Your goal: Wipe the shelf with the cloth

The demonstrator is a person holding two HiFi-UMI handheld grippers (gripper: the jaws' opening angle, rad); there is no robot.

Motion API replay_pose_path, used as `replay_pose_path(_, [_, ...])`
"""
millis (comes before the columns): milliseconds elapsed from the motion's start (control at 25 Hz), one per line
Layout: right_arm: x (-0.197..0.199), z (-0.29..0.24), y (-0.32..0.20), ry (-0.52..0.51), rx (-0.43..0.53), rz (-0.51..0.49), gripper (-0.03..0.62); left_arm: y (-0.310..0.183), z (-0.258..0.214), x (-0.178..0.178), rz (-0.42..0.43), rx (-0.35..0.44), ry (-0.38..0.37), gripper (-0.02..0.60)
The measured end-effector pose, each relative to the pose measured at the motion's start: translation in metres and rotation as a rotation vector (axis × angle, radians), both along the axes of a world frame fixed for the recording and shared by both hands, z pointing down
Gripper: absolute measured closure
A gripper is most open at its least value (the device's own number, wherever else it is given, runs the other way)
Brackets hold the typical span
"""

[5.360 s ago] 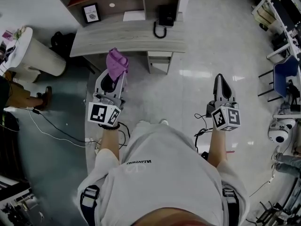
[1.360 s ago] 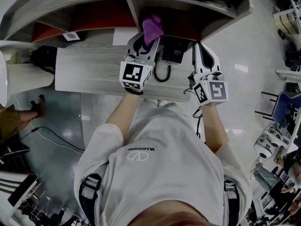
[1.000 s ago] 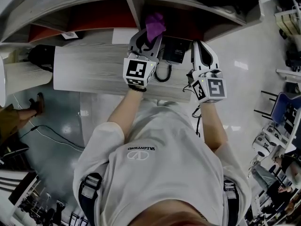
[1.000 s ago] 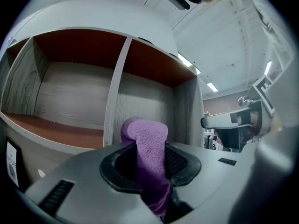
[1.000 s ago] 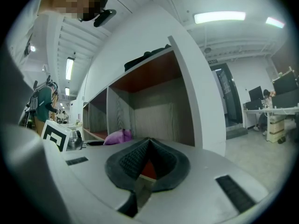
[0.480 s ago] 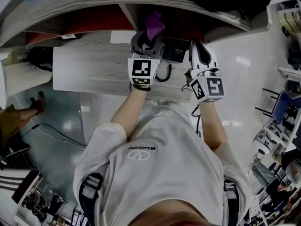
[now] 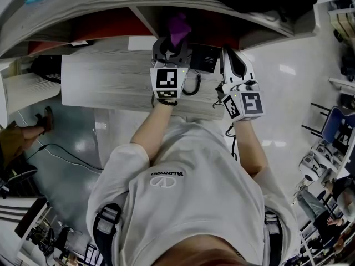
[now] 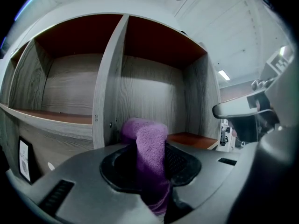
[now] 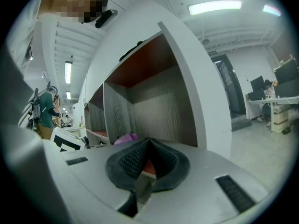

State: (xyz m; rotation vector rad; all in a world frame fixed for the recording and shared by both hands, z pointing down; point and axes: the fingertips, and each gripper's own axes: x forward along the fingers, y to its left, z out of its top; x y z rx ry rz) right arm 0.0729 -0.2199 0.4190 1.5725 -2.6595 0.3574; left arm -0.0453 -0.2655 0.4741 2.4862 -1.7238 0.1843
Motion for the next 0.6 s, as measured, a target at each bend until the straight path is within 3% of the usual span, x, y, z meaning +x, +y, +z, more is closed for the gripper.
replay_pose_path(600, [0.014, 0.006, 0.005, -0.036, -0.016, -0.014, 0.594, -0.001, 0.004, 0.004, -0.041, -0.005, -0.058, 0.474])
